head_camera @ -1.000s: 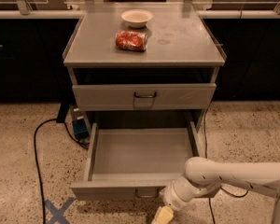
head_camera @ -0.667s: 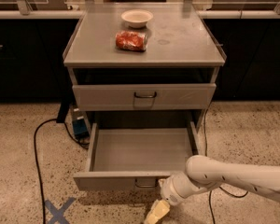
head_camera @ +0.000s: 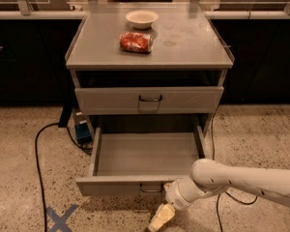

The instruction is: Close middle drawer

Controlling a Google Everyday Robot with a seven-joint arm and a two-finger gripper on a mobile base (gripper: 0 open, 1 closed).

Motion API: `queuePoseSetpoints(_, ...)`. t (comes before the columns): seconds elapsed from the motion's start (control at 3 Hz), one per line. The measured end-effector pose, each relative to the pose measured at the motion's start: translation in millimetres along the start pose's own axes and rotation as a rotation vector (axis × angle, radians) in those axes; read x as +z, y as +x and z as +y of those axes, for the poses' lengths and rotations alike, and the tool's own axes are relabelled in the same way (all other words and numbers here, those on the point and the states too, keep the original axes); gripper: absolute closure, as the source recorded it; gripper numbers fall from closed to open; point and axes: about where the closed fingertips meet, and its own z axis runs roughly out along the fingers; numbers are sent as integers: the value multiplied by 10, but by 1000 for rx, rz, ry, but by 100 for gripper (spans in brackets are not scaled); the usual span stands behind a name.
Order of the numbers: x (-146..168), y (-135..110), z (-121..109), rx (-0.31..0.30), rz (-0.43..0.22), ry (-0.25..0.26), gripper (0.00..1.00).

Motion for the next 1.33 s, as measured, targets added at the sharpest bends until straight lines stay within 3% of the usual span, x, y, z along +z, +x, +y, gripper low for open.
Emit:
queuePoseSetpoints(0.67,-340,-332,-569,-10,-75,163,0)
queuePoseSetpoints(1.0,-343,-336,-575,-10,-76,164,0)
queuePoseSetpoints(1.33,-256,-253,-529,25,-55,105,0)
